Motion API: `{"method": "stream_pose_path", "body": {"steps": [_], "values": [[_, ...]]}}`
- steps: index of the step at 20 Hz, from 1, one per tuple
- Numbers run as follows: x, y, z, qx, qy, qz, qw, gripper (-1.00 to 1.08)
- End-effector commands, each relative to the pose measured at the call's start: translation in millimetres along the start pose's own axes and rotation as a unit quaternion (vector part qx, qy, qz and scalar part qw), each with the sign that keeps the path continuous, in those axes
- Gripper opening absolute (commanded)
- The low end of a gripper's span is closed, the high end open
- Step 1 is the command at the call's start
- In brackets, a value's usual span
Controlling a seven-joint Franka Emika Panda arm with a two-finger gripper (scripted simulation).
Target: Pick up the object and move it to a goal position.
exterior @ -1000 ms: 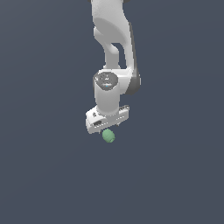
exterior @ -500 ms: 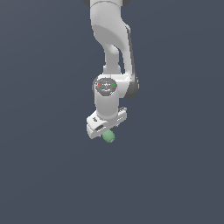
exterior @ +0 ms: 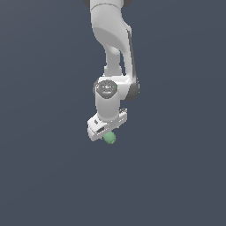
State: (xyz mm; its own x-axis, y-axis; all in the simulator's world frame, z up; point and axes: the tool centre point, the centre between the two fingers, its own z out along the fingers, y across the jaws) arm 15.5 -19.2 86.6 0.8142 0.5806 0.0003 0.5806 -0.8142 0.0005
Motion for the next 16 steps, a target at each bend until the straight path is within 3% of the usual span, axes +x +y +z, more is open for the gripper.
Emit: {"method": "stream_pose_path", "body": {"steps": [1, 13, 14, 16], "values": [[-0.4, -0.3, 6.8, 0.000, 0.000, 0.000, 1.0000, 1.00], [-0.2, -0.1, 47.5, 0.000, 0.000, -0.002, 1.0000, 1.00], [-0.2, -0.1, 47.5, 0.000, 0.000, -0.002, 1.0000, -1.00], [-0.2, -0.1, 47.5, 0.000, 0.000, -0.002, 1.0000, -1.00]]}}
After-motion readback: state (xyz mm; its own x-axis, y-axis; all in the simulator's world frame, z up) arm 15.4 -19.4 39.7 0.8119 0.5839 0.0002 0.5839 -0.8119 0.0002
